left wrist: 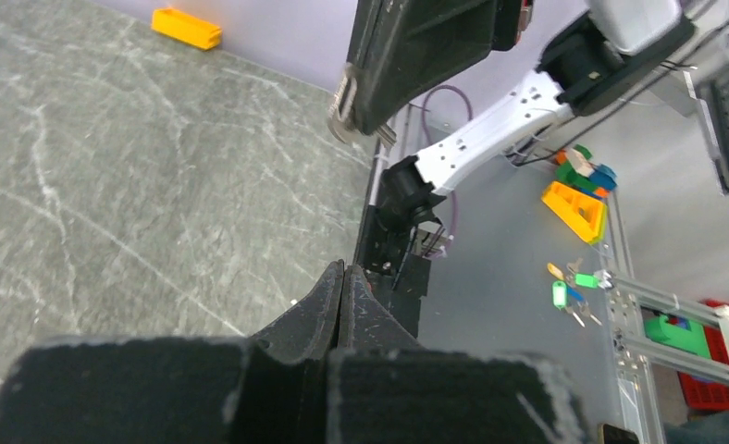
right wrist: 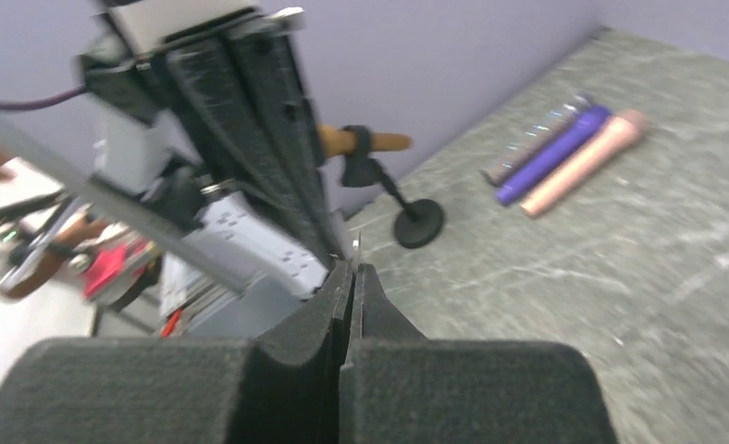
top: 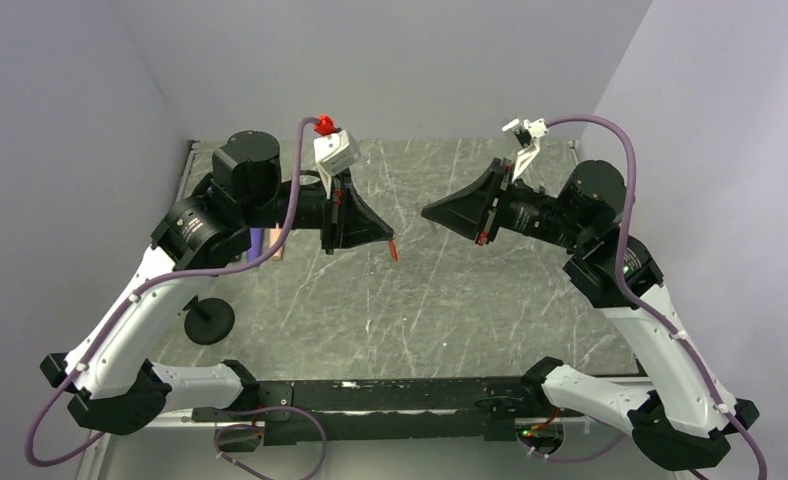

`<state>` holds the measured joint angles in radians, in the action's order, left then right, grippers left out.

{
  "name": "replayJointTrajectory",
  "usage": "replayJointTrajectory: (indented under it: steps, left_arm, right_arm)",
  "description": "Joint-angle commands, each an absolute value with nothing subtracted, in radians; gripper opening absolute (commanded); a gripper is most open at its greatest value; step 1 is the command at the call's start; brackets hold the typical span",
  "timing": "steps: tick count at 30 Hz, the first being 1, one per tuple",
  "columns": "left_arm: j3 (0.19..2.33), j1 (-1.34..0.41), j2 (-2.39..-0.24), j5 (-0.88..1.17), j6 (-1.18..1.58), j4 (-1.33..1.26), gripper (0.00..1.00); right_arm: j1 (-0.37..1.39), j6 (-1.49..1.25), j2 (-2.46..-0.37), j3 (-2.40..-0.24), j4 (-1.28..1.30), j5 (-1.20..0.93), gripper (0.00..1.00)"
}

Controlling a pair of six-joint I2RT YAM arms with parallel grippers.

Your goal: Remove the keys from the keyring

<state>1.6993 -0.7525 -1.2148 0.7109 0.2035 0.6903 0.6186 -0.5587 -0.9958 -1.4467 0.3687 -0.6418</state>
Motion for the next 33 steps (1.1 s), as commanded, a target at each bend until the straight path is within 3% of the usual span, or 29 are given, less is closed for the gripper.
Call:
replayJointTrajectory:
  steps: [1, 11, 18, 25, 33]
  left_arm:
    - [1.727, -0.757, -1.230, 0.541, 0.194, 0.756, 0.00]
    - [1.668, -0.756, -1.271, 0.286, 0.311, 0.849, 0.00]
    - [1.581, -0.745, -1.259, 0.205, 0.368, 0.899, 0.00]
    - [1.527, -0.737, -1.208, 0.180, 0.378, 0.918, 0.00]
    - [1.474, -0.696, -1.171, 0.191, 0.370, 0.937, 0.00]
  right_arm:
    - [0.616, -0.505, -0.962, -1.463, 0.543, -0.306, 0.00]
    - [0.606, -0.609, -0.967, -1.349, 0.697, -0.043, 0.00]
    - [0.493, -0.667, -1.049, -1.172, 0.636, -0.230, 0.00]
    - [0.350, -0.706, -1.124, -0.963, 0.398, -0.411, 0.00]
    - [0.332, -0.612, -1.424, -1.002, 0.252, -0.465, 0.00]
